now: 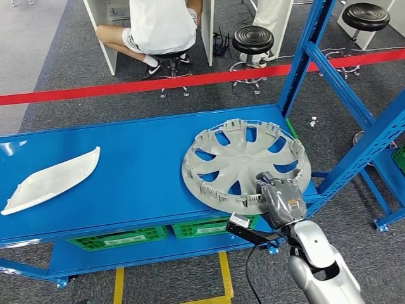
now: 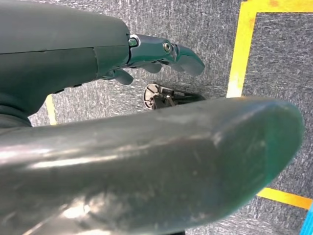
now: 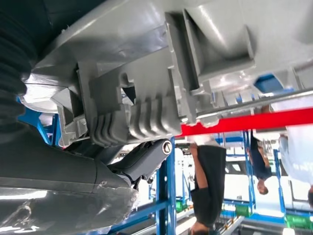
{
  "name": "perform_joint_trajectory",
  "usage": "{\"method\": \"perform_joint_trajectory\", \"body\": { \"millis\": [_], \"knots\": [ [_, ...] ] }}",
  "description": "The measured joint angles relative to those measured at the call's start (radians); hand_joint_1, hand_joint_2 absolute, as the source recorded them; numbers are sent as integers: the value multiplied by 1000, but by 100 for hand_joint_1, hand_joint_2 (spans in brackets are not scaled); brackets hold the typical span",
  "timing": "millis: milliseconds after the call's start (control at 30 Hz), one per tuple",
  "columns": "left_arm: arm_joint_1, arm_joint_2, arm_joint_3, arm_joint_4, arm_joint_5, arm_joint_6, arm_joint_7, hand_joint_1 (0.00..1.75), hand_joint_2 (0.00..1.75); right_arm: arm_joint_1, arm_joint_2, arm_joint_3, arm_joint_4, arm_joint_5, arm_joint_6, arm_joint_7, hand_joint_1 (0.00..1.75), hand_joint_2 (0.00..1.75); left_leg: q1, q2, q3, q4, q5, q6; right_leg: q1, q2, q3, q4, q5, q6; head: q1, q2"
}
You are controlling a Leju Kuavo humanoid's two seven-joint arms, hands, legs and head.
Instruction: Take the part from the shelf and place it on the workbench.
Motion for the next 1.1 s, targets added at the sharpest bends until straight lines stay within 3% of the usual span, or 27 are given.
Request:
{"method": "perform_joint_trajectory", "body": {
  "millis": [533,1100],
  "knots": [
    [-3,-3,10,0,-29,8,7,0,0,40,5,-25,-58,-2,-50,-27,175,175,0,0,0,0,-1,0,0,0,0,0,-1,-1,0,0],
    [-10,-15,47,0,-51,-3,19,0,0,66,52,-62,-95,-21,-156,-68,175,175,0,0,0,0,-1,0,0,0,0,0,-1,-1,0,0]
  ]
}}
